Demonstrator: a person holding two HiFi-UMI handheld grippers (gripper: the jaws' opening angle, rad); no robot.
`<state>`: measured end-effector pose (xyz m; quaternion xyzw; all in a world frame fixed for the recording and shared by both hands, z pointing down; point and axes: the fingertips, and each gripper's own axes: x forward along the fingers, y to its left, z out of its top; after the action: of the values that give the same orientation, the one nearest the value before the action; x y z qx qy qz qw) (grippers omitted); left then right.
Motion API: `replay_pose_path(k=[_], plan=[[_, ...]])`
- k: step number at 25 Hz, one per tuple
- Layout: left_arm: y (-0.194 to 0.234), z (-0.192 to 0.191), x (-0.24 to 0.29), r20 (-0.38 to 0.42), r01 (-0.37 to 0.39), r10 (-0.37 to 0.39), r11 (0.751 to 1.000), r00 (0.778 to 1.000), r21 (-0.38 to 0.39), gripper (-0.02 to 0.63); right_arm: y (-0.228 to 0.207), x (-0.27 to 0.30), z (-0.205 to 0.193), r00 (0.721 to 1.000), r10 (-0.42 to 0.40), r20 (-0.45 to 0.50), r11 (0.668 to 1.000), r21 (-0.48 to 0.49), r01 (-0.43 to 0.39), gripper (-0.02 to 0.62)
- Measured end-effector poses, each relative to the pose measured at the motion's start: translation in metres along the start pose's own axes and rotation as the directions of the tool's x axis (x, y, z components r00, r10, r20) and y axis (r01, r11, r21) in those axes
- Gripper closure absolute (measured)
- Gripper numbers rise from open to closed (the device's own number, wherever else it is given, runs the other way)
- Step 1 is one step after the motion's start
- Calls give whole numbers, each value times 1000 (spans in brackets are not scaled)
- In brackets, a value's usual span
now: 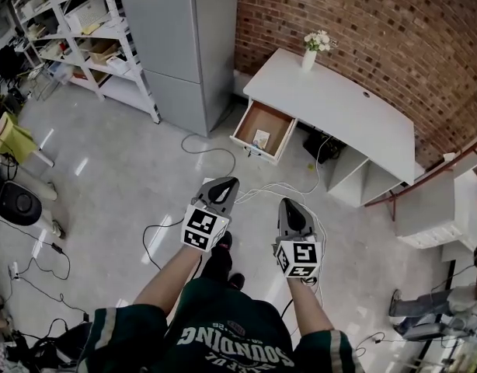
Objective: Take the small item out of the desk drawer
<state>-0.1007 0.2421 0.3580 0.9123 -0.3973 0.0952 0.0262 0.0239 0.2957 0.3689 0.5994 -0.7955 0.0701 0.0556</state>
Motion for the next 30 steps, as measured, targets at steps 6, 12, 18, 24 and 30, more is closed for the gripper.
replay_pose_path(k=[6,12,18,24,30], plan=[[5,-2,13,4,3,-3,1000,1000,-5,591,-7,10,-1,1000,-7,-2,1000,3,7,571],[13,-4,30,6,8,-7,1000,1000,-10,591,-15,26,-5,1000,-10,-9,1000,4,10,571],[26,-9,57,-7,16,-16,1000,1000,-20,591,-30,51,-5,1000,-13,-17,1000,11,13,571],[46,-15,87,-33,33,-34,999,999,-32,591,-43,84,-9,999,-21,-44,999,23,22,571],[76,-15,121,-47,42,-44,998,998,-44,591,-54,127,-3,998,-28,-51,999,28,30,571]])
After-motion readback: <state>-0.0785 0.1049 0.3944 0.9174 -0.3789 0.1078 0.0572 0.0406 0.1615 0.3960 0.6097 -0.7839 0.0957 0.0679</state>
